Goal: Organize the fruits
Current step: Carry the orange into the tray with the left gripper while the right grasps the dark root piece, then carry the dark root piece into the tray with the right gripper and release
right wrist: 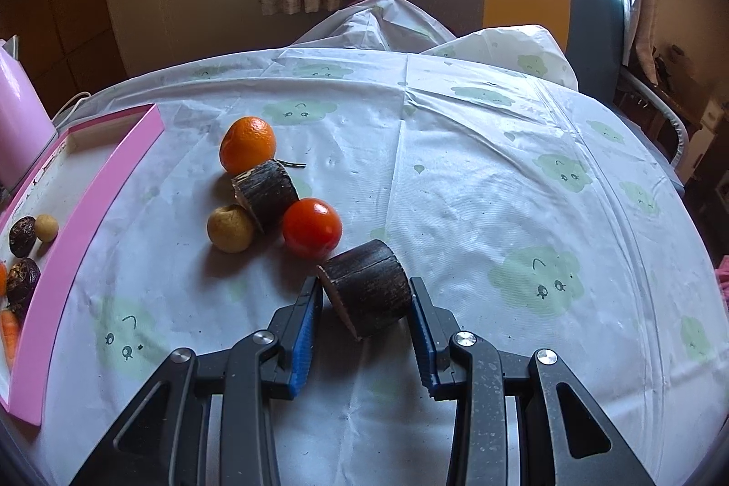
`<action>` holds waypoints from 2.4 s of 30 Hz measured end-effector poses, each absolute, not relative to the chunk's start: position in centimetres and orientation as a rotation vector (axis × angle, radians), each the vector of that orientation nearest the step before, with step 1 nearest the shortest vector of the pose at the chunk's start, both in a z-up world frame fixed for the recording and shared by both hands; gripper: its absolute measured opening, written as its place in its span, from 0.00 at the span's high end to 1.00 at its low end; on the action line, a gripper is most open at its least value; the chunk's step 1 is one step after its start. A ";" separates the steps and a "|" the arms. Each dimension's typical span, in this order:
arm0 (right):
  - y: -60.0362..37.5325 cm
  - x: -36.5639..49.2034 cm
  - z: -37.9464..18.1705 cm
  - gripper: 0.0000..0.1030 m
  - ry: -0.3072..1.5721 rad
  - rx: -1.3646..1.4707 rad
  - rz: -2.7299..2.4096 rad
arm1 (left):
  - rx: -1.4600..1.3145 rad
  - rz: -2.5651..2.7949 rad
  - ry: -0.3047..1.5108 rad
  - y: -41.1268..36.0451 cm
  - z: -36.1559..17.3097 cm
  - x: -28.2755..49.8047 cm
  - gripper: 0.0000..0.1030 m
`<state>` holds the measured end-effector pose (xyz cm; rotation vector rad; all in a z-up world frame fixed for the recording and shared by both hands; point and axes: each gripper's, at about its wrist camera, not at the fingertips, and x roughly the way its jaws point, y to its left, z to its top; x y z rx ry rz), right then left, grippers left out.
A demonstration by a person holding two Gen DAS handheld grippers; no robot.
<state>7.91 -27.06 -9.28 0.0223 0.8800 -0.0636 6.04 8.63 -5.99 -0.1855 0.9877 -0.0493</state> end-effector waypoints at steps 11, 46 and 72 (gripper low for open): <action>-26.9 7.8 -9.2 0.63 0.877 0.011 -0.074 | -0.184 -0.048 0.960 8.2 -4.5 5.0 0.54; -11.9 6.3 -2.7 0.64 0.785 -0.076 0.375 | -0.240 -0.042 0.907 9.6 -2.8 3.0 0.54; -6.1 10.7 -6.6 0.63 0.872 -0.174 0.382 | -0.230 -0.050 0.903 9.4 -2.7 2.9 0.54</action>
